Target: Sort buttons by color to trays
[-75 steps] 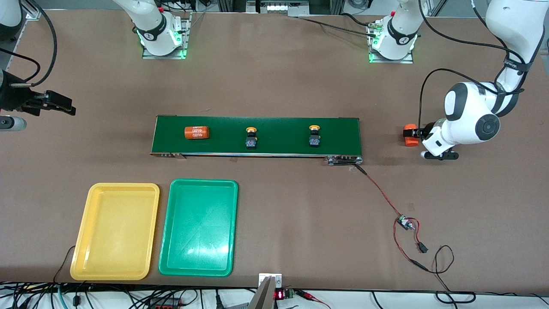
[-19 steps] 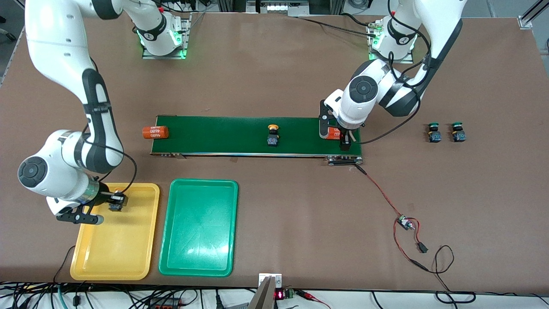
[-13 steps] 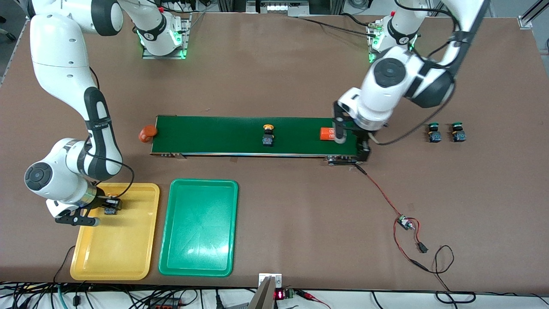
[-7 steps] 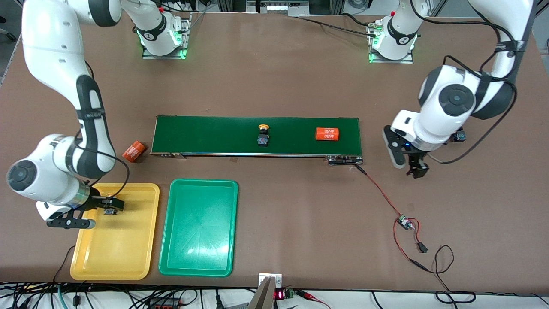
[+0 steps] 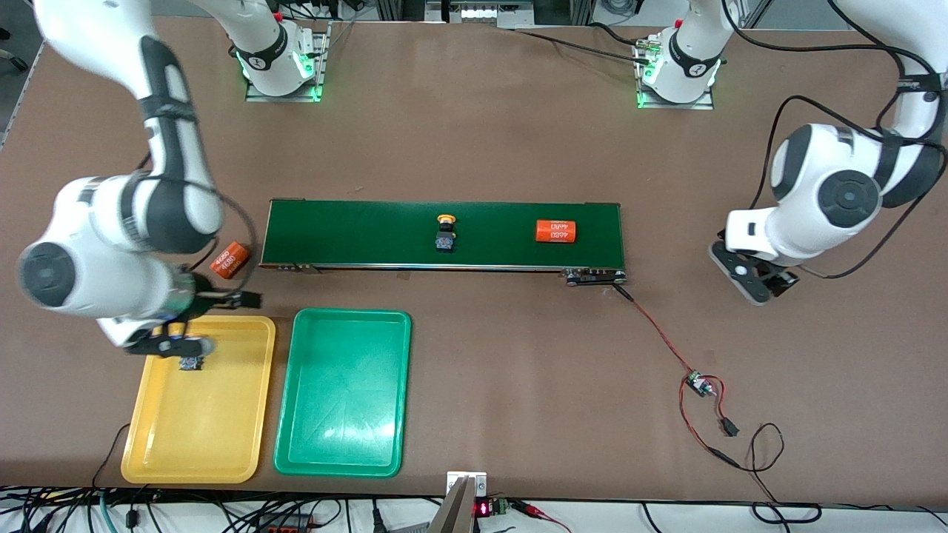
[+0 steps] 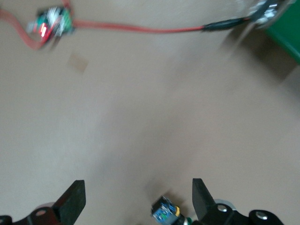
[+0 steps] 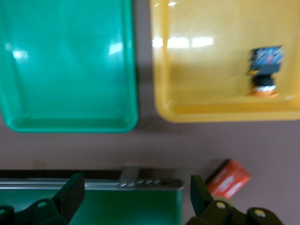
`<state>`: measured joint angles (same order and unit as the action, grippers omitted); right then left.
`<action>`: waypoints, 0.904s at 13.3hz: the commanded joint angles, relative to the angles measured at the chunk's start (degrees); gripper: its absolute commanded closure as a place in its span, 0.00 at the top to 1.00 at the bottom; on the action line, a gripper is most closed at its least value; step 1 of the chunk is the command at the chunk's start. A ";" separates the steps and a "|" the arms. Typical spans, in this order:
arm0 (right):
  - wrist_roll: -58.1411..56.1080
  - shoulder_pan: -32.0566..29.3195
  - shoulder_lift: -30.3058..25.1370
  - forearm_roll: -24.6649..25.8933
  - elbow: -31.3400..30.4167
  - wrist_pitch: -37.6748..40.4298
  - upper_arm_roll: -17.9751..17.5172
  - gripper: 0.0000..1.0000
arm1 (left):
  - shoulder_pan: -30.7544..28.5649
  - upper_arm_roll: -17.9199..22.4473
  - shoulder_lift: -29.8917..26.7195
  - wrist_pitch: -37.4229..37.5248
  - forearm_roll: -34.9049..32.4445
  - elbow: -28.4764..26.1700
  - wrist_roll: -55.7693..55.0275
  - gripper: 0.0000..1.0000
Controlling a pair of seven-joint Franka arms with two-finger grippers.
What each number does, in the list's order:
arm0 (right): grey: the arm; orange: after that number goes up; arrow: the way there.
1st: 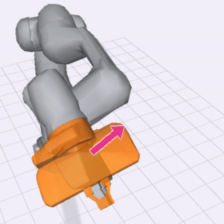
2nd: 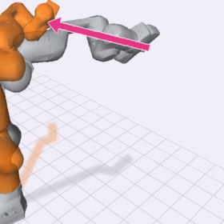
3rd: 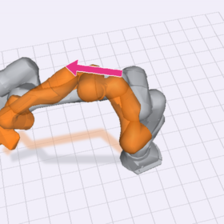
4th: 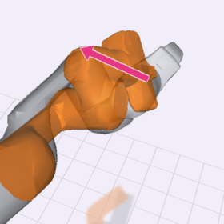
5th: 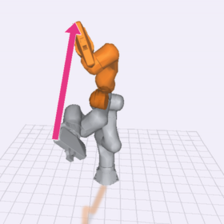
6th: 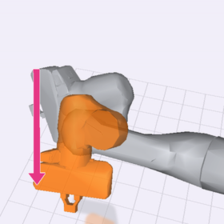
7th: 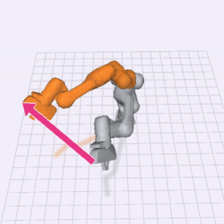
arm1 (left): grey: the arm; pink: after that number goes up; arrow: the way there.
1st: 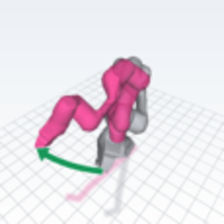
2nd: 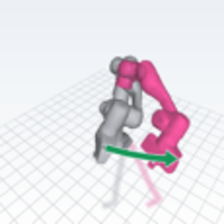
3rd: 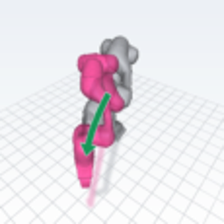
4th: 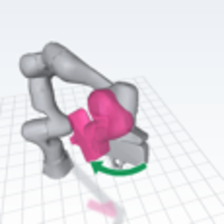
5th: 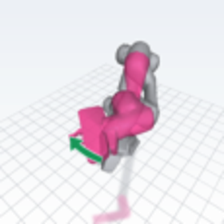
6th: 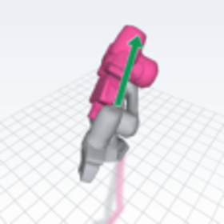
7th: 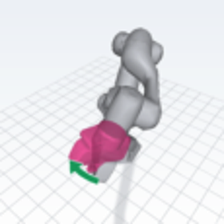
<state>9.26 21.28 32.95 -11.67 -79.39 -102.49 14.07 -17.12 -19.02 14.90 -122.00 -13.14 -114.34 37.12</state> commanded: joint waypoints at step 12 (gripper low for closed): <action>30.12 27.22 1.59 -5.39 -12.08 -15.70 -0.10 1.00 | -12.85 0.21 4.08 -5.07 4.35 -11.23 -24.03 1.00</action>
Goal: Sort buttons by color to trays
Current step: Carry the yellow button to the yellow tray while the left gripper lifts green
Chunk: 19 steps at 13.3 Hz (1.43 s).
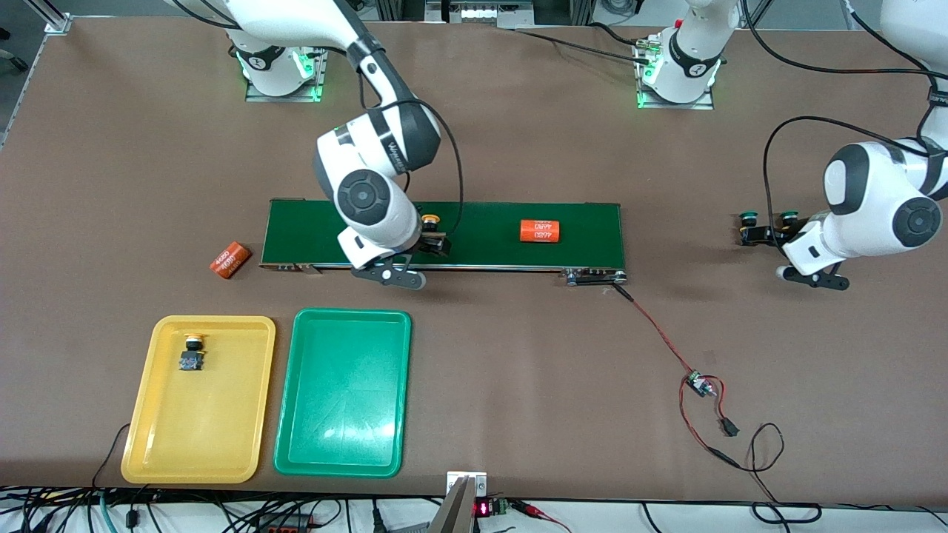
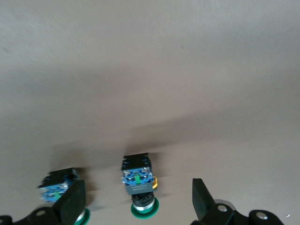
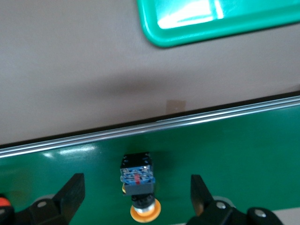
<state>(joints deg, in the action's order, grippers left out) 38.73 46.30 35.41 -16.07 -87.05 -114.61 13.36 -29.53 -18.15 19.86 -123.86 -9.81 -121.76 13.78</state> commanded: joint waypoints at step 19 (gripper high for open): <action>-30.36 -18.06 1.48 -0.81 1.26 -3.50 10.28 0.24 | -3.26 0.04 0.45 -9.47 0.76 -11.49 -0.77 0.00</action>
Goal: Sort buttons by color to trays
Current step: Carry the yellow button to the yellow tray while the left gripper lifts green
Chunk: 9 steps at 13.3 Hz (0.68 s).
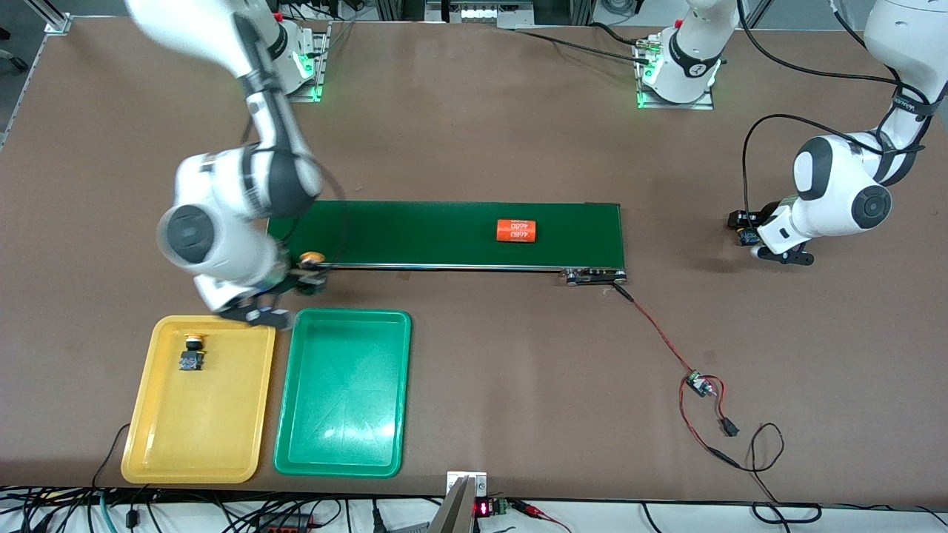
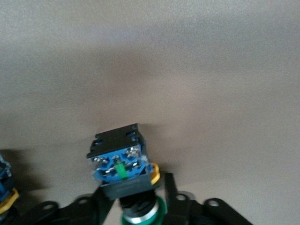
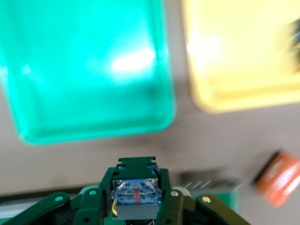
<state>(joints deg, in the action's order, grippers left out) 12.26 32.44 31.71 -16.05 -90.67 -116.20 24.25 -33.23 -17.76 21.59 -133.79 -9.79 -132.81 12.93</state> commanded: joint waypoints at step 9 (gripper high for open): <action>-18.58 -12.22 18.12 -1.43 10.08 -22.31 -1.31 0.24 | 8.44 -8.94 -8.67 6.95 0.82 4.12 -4.03 0.00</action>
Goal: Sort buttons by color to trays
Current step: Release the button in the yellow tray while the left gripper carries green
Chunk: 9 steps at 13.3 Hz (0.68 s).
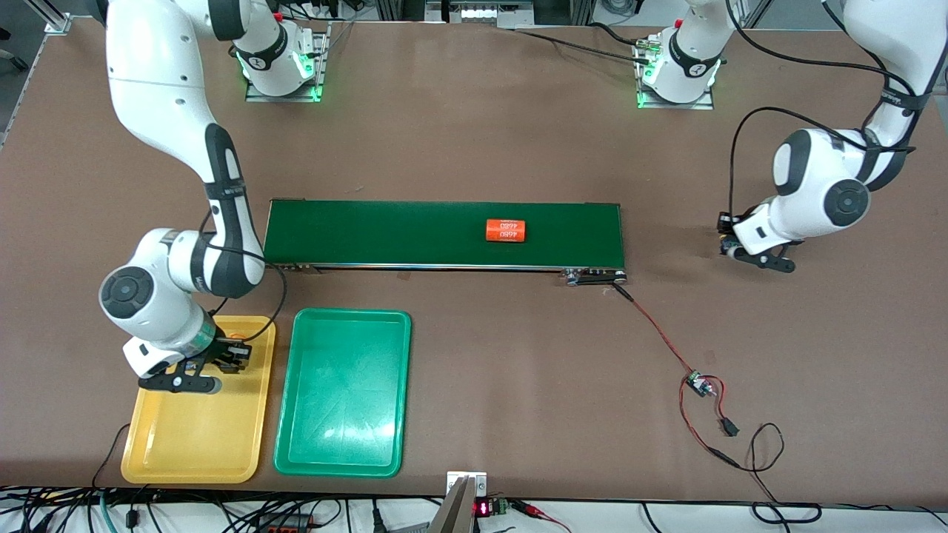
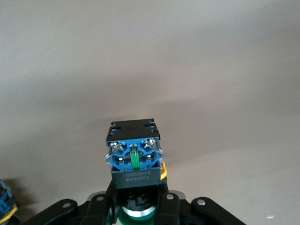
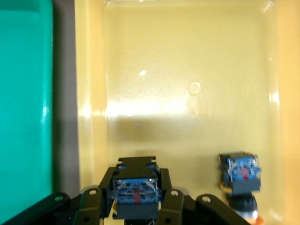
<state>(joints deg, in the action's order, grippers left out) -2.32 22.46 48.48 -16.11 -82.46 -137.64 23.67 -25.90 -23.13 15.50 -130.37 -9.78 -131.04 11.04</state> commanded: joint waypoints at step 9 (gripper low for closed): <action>-8.93 -4.61 2.85 -2.88 1.43 -0.70 -2.75 1.00 | 8.84 -15.71 -1.96 7.94 6.61 8.16 -24.38 0.00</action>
<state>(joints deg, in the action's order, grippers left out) -9.38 18.75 50.69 -17.75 -82.27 -138.46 21.75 -18.01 -37.64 13.48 -123.11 -4.61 -124.31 -9.78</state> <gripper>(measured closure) 0.335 0.670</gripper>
